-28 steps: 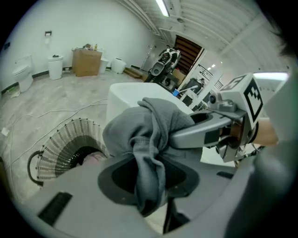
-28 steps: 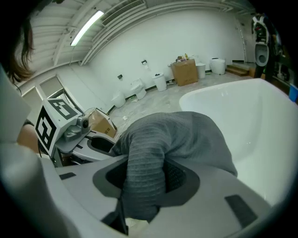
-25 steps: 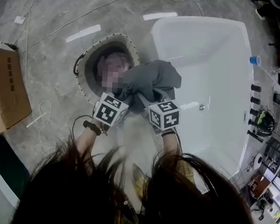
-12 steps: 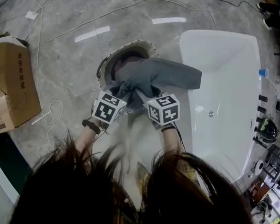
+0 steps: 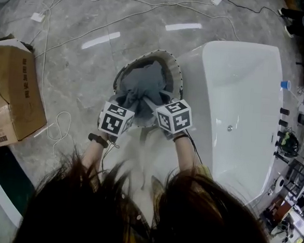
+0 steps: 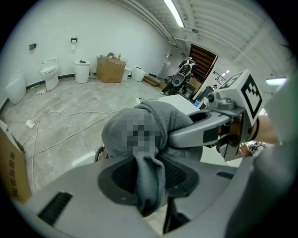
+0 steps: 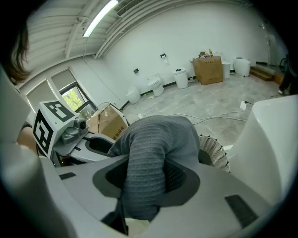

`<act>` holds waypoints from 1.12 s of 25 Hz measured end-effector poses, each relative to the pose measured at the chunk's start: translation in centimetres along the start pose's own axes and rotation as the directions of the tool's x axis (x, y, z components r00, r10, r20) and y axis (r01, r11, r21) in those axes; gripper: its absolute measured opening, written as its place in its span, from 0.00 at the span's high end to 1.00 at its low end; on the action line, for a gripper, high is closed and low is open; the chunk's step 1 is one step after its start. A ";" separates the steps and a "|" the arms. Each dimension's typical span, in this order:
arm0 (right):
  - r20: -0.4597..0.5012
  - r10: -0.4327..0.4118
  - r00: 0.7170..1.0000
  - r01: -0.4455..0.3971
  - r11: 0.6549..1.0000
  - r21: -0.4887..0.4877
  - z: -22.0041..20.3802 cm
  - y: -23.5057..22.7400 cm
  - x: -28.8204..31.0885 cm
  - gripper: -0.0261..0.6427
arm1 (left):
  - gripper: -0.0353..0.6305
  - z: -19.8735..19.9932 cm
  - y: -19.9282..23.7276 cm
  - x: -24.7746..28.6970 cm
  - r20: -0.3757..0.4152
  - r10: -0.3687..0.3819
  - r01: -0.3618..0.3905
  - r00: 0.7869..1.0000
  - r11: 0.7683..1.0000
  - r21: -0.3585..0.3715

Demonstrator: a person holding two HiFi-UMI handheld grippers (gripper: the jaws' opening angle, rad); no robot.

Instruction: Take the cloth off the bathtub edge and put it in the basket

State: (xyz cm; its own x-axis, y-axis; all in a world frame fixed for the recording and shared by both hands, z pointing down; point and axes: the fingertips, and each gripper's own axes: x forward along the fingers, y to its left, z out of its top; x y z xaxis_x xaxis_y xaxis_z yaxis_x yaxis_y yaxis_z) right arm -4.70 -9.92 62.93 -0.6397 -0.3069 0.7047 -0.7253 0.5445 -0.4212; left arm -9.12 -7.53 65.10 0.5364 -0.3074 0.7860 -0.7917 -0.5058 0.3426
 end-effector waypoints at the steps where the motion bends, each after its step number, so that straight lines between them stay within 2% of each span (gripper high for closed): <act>1: -0.005 0.002 1.000 -0.002 1.000 0.000 -0.1 -0.1 0.2 0.70 | 0.75 -0.1 0.1 0.1 -0.002 0.000 0.000 1.000 1.000 -0.002; 8: -0.066 -0.006 0.998 0.008 1.000 0.021 -2.6 -1.6 2.9 0.70 | 0.75 -2.6 1.2 2.7 -0.056 0.010 -0.010 0.998 1.000 -0.010; 17: -0.157 -0.056 0.986 0.065 0.996 0.057 -6.2 -6.0 6.1 0.69 | 0.75 -4.5 1.6 8.3 -0.130 -0.052 0.049 0.990 0.998 -0.030; 28: -0.279 -0.090 0.956 0.127 0.985 0.117 -13.4 -10.4 11.3 0.69 | 0.76 -10.1 3.4 15.0 -0.248 -0.087 0.062 0.965 0.992 -0.106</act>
State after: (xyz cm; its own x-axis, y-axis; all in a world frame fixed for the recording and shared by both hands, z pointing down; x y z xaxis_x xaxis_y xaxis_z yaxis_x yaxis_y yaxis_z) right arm -0.96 -8.64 82.94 -0.4751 -0.1249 0.8710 -0.8256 0.4056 -0.3922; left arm -6.69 -5.73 83.24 0.5140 -0.0525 0.8562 -0.7833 -0.4355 0.4436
